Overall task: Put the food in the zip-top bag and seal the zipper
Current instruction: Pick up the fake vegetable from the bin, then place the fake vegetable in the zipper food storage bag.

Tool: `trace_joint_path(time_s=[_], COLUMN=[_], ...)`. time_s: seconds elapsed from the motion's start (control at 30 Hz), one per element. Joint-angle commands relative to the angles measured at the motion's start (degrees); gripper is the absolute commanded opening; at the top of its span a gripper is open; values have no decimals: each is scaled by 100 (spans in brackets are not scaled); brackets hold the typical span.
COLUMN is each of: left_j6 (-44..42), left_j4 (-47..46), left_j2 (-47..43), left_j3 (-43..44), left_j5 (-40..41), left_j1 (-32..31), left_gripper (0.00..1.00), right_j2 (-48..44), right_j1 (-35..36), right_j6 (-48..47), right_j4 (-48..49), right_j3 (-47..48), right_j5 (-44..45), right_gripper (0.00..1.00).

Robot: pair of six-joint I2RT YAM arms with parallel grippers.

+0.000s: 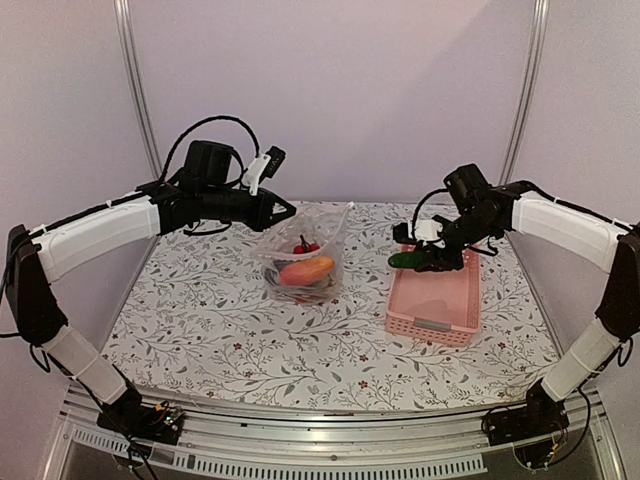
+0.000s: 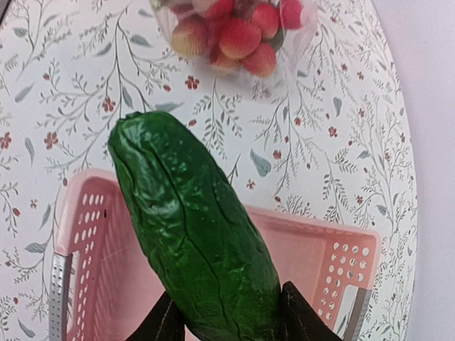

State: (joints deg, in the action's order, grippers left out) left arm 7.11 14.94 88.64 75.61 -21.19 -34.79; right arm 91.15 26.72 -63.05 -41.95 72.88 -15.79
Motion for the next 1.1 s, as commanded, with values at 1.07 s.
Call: trace_joint_path(time_s=[1.07], left_j6=[-9], left_j4=[97], left_j2=[40], left_j3=[129], left_j5=[-57], left_j1=[-73], left_gripper=[0], right_j2=[982], right_j1=[1594], right_j6=[2316], right_j4=[-45], right_j3=[4181], right_j5=[-3514], right_gripper=[21])
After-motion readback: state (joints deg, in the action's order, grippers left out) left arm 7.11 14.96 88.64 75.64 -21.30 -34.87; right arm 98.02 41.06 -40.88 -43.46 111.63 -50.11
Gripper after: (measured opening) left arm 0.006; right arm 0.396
